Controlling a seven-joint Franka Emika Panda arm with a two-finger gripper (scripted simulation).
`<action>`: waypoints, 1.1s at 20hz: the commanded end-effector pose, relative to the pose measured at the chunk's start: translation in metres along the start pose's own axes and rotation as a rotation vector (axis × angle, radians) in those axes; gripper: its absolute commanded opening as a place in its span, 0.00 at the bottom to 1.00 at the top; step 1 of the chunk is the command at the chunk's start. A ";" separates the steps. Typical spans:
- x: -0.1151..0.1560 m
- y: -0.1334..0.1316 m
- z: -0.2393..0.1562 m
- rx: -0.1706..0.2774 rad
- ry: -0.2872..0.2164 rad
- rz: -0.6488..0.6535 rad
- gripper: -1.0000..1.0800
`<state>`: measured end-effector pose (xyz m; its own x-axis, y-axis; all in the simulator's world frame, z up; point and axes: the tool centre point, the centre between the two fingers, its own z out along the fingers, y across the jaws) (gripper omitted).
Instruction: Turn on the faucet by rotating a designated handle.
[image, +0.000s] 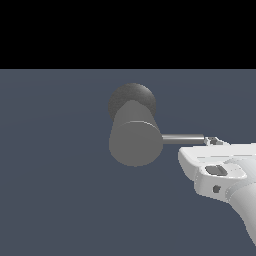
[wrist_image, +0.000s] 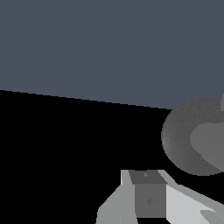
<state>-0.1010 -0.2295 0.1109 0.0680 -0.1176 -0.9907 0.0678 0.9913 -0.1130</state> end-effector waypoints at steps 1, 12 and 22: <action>0.009 0.015 -0.002 -0.020 0.023 0.031 0.00; 0.030 0.057 -0.011 -0.065 0.072 0.123 0.00; 0.013 0.053 -0.010 -0.065 0.072 0.124 0.00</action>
<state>-0.1066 -0.1772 0.0864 0.0003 0.0081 -1.0000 -0.0013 1.0000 0.0081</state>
